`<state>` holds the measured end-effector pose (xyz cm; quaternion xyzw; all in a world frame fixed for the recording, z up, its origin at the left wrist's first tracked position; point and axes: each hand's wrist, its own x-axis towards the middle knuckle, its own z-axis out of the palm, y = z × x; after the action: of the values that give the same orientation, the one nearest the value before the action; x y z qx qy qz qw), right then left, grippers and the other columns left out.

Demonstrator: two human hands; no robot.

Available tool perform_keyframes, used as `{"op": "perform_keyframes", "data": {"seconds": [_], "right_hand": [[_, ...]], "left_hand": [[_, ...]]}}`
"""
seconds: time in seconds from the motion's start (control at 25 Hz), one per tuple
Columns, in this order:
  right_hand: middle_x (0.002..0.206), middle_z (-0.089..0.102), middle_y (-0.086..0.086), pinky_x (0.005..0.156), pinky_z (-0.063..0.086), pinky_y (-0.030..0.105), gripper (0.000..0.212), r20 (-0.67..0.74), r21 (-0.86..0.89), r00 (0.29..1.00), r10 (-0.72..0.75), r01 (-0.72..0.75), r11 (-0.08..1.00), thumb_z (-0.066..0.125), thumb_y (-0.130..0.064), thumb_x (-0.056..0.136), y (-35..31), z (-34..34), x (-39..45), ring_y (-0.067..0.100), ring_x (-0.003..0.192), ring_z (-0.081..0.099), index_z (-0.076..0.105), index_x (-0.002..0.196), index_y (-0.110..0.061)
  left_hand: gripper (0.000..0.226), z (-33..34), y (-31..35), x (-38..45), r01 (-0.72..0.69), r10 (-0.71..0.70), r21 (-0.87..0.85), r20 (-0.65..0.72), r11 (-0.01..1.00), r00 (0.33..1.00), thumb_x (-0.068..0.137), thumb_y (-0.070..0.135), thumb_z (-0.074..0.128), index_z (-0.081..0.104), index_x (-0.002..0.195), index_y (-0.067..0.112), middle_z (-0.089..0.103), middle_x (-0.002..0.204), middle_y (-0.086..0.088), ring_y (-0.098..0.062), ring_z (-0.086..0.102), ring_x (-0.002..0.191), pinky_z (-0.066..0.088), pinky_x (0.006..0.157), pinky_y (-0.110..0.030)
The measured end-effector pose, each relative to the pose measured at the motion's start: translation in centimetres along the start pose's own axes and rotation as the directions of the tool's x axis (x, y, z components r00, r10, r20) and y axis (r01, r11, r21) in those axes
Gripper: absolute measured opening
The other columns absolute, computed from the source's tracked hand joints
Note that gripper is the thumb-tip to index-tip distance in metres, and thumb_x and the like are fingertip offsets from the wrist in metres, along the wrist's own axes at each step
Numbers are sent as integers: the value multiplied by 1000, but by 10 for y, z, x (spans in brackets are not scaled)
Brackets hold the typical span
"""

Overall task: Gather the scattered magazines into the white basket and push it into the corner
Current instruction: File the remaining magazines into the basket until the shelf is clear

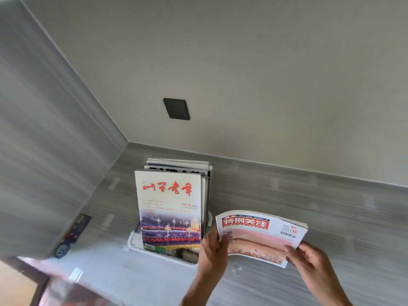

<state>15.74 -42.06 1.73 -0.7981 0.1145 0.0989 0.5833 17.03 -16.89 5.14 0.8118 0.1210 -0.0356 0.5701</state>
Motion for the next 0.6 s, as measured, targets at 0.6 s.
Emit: {"op": "perform_keyframes", "data": {"seconds": [0.6], "right_hand": [[75,73,1,58,51,35,14,-49,103,997,-56,61,993,61,-12,93,-151,221,17,10,56,64,70,85,-18]], "left_hand": [[29,-245,-12,79,-77,72,-52,-103,996,992,85,-3,59,71,86,24,77,84,6,-17,74,78,61,67,-36]]}}
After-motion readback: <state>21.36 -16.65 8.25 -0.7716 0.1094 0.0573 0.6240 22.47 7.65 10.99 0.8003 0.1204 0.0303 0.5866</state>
